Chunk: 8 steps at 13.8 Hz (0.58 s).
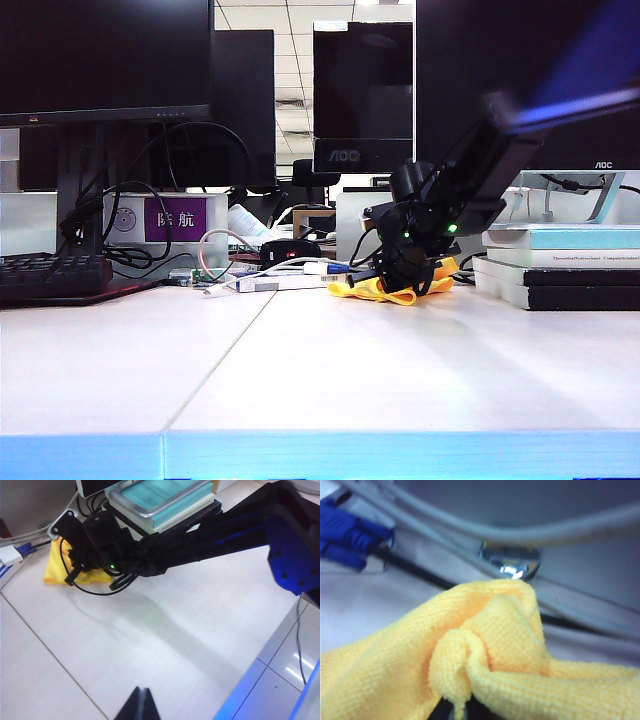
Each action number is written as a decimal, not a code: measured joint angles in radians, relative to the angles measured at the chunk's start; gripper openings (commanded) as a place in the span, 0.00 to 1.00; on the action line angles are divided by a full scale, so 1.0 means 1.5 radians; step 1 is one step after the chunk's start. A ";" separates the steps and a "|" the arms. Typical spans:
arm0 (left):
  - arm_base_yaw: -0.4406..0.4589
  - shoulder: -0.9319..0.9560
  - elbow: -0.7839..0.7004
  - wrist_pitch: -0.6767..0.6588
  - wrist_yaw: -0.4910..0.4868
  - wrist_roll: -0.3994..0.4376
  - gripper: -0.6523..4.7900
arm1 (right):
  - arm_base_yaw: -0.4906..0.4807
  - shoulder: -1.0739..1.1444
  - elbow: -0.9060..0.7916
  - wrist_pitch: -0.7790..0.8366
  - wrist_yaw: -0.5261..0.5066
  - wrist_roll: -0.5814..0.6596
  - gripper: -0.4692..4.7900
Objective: Wipe the table from back to front using the rag.
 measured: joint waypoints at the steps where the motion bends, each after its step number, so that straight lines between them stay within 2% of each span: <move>1: 0.000 0.000 0.000 0.000 0.000 0.000 0.11 | 0.000 0.009 0.015 0.000 -0.005 -0.003 0.09; 8: 0.000 0.001 0.000 0.000 0.000 -0.010 0.11 | -0.001 0.091 0.144 -0.007 -0.008 -0.014 0.09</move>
